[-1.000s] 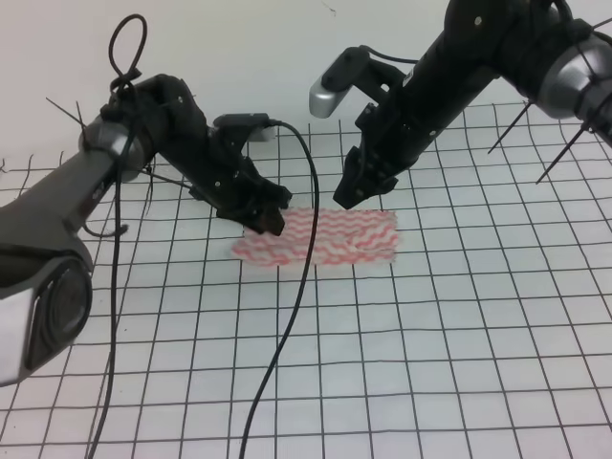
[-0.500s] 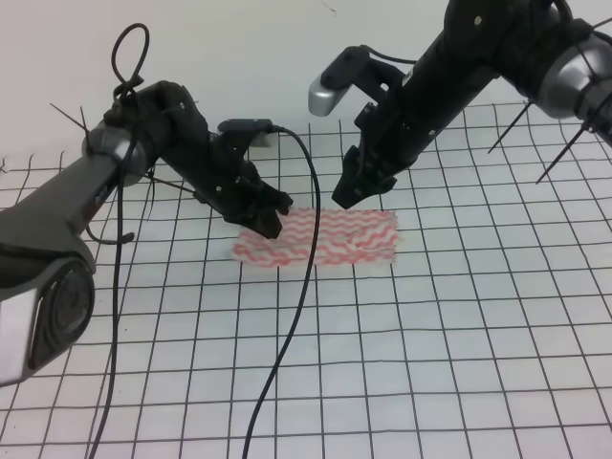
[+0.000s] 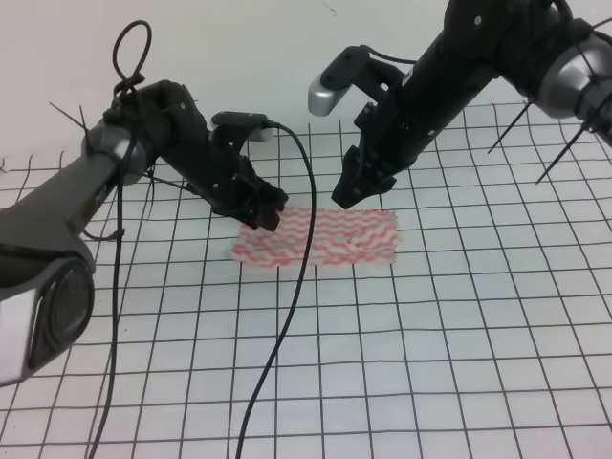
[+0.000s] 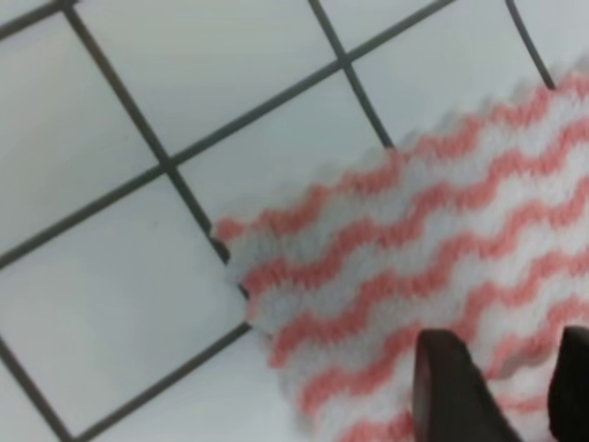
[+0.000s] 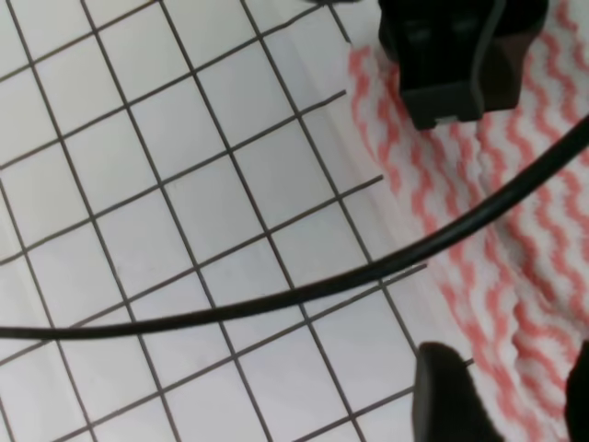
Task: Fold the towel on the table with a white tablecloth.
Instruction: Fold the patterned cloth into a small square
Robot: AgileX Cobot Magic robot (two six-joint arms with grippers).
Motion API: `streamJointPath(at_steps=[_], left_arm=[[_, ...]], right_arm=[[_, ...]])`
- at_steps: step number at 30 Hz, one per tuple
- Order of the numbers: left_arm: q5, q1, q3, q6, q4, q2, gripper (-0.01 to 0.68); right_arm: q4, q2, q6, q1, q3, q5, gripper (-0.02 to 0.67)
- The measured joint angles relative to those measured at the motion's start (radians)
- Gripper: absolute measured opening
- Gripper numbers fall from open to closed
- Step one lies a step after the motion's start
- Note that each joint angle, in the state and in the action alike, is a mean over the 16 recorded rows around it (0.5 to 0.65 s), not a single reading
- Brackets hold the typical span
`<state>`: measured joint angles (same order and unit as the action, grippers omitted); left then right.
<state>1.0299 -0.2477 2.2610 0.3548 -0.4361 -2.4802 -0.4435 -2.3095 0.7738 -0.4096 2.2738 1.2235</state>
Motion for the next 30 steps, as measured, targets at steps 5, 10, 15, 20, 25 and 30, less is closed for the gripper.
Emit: streamJointPath(at_steps=[5,10,15,20,25,30], left_arm=[[0.002,0.0,0.0,-0.004,0.006,-0.017,0.241],[0.011,0.0,0.0,-0.004,0.007,-0.029,0.175],[0.019,0.0,0.0,-0.004,0.004,-0.028,0.096],[0.024,0.0,0.0,-0.003,-0.001,-0.016,0.023],[0.022,0.0,0.0,0.0,-0.007,-0.006,0.0],[0.004,0.0,0.002,0.004,-0.01,-0.002,0.0]], right_arm=[[0.0,0.0,-0.003,0.0,0.0,0.0,0.28],[0.0,0.0,-0.004,0.0,0.0,0.0,0.28],[0.0,0.0,-0.004,0.0,0.0,0.0,0.28],[0.0,-0.001,-0.004,0.0,0.0,0.0,0.28],[-0.001,-0.006,-0.008,0.0,0.0,0.021,0.28],[-0.001,-0.015,-0.016,0.001,-0.001,0.031,0.28]])
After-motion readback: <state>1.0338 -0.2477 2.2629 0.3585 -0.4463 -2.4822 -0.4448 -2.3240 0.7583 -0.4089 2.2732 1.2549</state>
